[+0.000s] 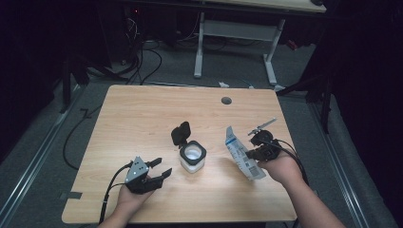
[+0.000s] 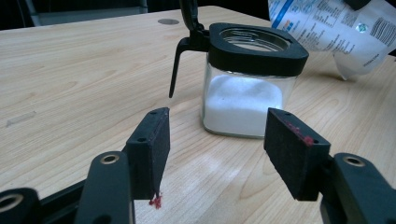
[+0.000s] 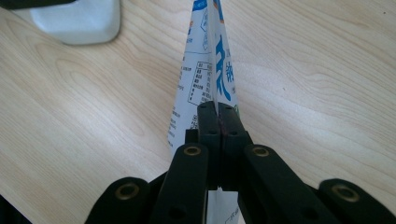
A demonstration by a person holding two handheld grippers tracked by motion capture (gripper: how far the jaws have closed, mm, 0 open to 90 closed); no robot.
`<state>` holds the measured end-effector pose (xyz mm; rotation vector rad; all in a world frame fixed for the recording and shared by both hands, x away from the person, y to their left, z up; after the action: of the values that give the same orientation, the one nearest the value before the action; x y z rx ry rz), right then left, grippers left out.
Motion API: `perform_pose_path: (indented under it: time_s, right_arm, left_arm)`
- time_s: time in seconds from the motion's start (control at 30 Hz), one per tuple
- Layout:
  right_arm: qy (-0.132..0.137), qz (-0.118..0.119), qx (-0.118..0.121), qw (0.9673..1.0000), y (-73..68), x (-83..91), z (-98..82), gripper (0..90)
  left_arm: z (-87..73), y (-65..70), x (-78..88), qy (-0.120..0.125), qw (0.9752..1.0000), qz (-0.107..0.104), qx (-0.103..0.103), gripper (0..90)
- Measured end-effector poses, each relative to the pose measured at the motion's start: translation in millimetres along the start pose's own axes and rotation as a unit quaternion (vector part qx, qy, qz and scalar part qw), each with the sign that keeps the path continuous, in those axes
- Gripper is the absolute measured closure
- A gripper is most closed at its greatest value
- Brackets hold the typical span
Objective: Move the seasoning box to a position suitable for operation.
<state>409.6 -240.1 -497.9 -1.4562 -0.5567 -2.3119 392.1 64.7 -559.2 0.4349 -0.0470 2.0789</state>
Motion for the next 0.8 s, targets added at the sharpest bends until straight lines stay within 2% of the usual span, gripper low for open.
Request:
perform_pose_path:
  time_s: [0.17,0.43,0.63,0.8]
  right_arm:
    - [0.026,0.011,-0.008,0.9996,-0.3,1.7,-0.9,90.0]
    - [0.067,0.006,-0.029,0.9973,2.5,2.2,-2.2,90.0]
    - [0.117,0.012,-0.061,0.9912,5.0,1.7,-2.0,90.0]
    - [0.142,0.015,-0.078,0.9867,5.2,-0.4,-5.3,90.0]
  left_arm:
    - [1.2,-3.1,3.0,0.004,1.0,0.006,0.002,41.0]
    - [6.0,-11.2,13.1,0.016,0.9997,0.015,0.011,41.1]
    - [6.8,-14.2,16.0,0.019,0.9996,0.018,0.012,41.0]
    - [6.4,-14.0,15.8,0.017,0.9997,0.017,0.01,40.8]
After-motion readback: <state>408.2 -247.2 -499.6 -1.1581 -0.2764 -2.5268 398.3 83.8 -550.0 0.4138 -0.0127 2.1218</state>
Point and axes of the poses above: each handheld gripper's, and its own axes: x roughly backward along the jaws, z roughly out of its top, y roughly to its right, the point moved 10 cm from there along -x, roughly forward along the jaws, and after that the axes turned 10 degrees about -z, right-handed, at the moved point
